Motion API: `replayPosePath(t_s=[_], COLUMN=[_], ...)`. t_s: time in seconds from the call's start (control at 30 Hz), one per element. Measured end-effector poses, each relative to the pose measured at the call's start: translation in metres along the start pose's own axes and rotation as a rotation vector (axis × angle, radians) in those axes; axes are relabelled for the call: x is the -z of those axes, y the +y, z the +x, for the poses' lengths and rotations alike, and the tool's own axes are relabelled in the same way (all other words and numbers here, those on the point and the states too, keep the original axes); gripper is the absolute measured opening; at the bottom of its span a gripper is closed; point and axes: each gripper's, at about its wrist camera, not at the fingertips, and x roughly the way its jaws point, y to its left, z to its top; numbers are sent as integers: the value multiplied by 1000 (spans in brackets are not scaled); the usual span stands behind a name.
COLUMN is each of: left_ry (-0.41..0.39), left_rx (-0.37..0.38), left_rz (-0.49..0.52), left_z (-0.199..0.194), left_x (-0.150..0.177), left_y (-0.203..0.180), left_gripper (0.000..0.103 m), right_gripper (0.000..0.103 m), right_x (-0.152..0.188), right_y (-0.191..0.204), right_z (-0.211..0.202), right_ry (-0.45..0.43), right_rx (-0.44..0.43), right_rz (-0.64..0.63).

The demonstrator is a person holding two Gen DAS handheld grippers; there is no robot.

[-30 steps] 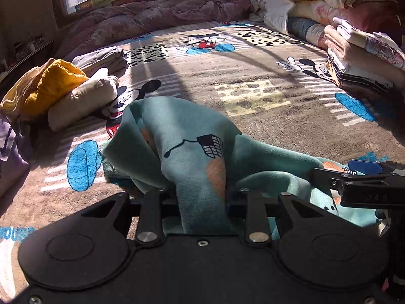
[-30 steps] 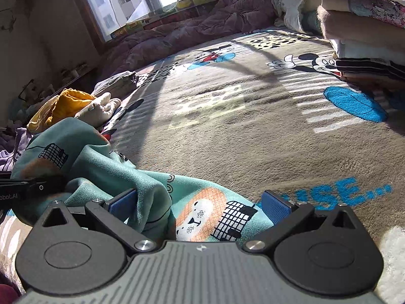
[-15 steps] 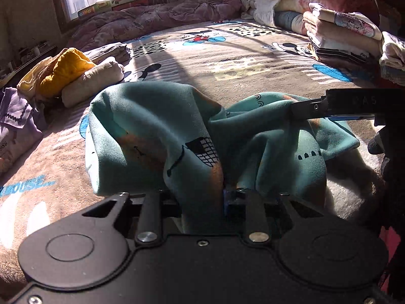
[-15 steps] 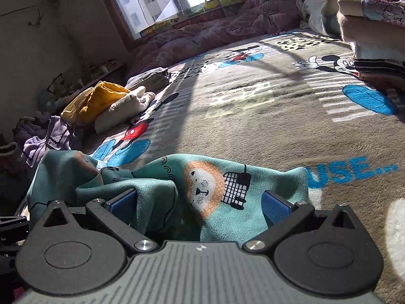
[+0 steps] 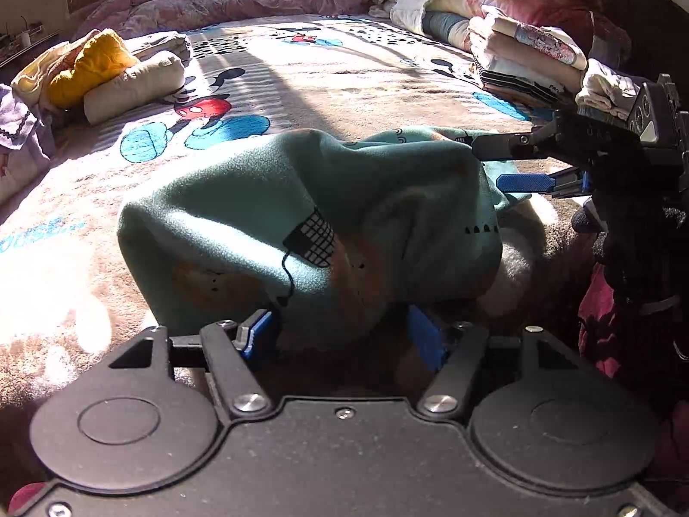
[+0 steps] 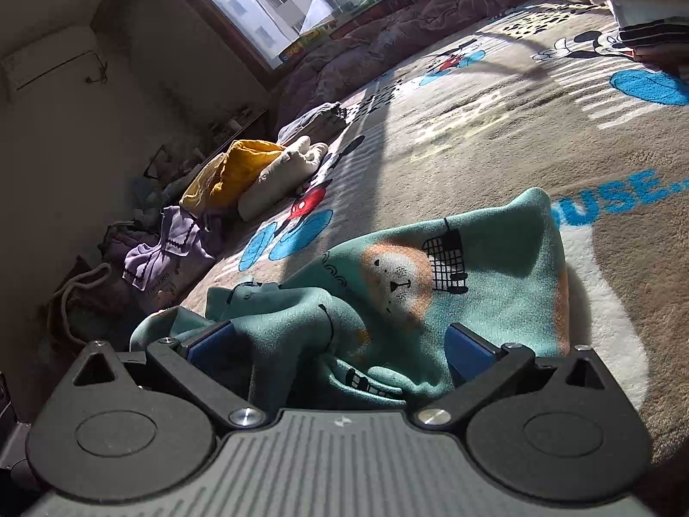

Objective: Fold clothes
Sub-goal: 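Grasp the sleeper fabric with the left tool while the right tool grasps another part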

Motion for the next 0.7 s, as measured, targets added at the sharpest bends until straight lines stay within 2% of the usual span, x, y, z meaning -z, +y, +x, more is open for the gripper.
replayPosePath(t_s=[0.07,0.13,0.23,0.3,0.33,0.6,0.7], left_ry=[-74,-153,-229,-215,-198,15,63], left_rx=[54,96,38,13,25,300,386], left_rz=[-126,-257,-450,-573,-613,-767,-726], left_z=[-24,-45,-46,-29,-19,75,96], left_x=[-6,-13,-25,-28,-27,-14,-17], left_y=[25,52,97,126,134,146,123], left_gripper=[69,76,83,83,83,86,84], right_gripper=[102,102,102,102,103,102,101], right_x=[3,5,7,9,9,9,11], right_y=[0,-1,-11,-12,-12,-16,-4], right_z=[-1,-1,6,16,21,55,70], right_ry=[7,14,36,56,65,82,117], right_rx=[-11,-28,-81,-93,-98,-199,-235], right_rz=[23,54,145,160,167,250,195])
